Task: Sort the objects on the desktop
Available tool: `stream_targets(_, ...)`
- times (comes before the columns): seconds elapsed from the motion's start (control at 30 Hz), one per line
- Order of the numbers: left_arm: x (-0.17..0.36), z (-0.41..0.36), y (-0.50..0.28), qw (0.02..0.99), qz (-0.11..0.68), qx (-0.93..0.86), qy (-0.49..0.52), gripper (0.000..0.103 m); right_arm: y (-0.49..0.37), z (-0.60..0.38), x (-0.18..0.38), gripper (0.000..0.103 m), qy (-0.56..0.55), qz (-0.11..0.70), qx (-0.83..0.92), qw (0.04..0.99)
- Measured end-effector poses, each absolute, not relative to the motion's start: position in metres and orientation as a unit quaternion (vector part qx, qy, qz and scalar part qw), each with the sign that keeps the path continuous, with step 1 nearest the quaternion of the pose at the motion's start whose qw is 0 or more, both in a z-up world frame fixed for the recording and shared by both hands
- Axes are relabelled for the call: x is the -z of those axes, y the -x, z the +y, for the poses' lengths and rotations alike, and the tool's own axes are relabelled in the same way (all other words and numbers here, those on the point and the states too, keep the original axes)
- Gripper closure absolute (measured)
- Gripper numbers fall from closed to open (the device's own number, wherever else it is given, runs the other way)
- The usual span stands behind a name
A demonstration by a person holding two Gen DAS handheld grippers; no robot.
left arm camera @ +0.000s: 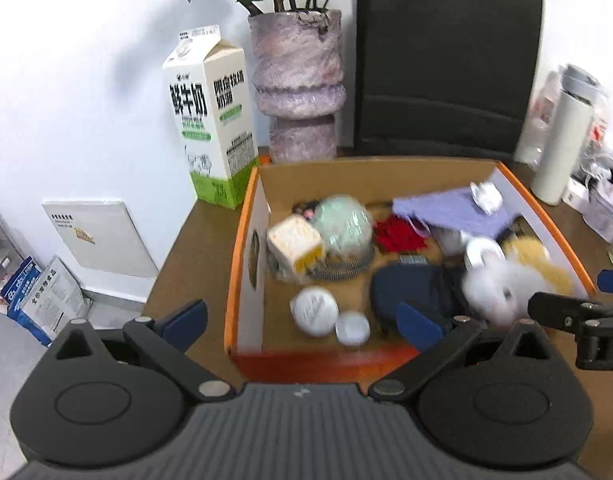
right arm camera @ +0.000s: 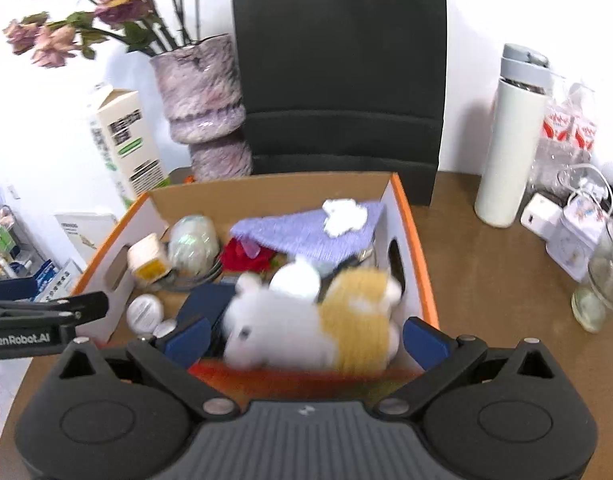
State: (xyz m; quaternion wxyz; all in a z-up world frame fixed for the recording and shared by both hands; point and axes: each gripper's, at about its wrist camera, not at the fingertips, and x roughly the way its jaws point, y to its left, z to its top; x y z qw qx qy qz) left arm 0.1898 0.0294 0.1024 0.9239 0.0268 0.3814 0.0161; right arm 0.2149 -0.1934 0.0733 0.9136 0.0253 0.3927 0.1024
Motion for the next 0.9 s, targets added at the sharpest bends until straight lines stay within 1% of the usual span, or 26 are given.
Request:
stream_targets(0.17, -0.076, 0.027, -0.14, 0.927, 0.373, -0.033, -0.008, 0.0, -0.163, -0.184, -0.071, 0.0, -0.001, 0.37, -0.096, 0.924)
stream_targets(0.27, -0.051, 0.023, -0.106, 0.936, 0.348, -0.051, -0.017, 0.0, -0.132, -0.185, -0.048, 0.0, 0.019, 0.321, -0.091, 0.943)
stream_targets(0.37, -0.032, 0.024, -0.085, 0.935, 0.351, -0.046, -0.014, 0.0, -0.118, -0.19, -0.016, 0.0, 0.028, 0.345, -0.056, 0.937)
stream_targets(0.53, -0.009, 0.029, -0.061, 0.927, 0.373, -0.039, 0.002, 0.0, -0.097, -0.201, 0.016, 0.0, -0.009, 0.378, -0.057, 0.924)
stream_targets(0.63, -0.003, 0.029, -0.048, 0.923, 0.382, -0.044, 0.001, 0.0, -0.08, -0.198, 0.021, 0.0, 0.01, 0.365, -0.049, 0.929)
stream_targets(0.9, 0.002, 0.027, -0.011, 0.934, 0.354, -0.04, 0.006, 0.0, -0.037, -0.188, 0.023, 0.0, 0.012, 0.345, -0.066, 0.936)
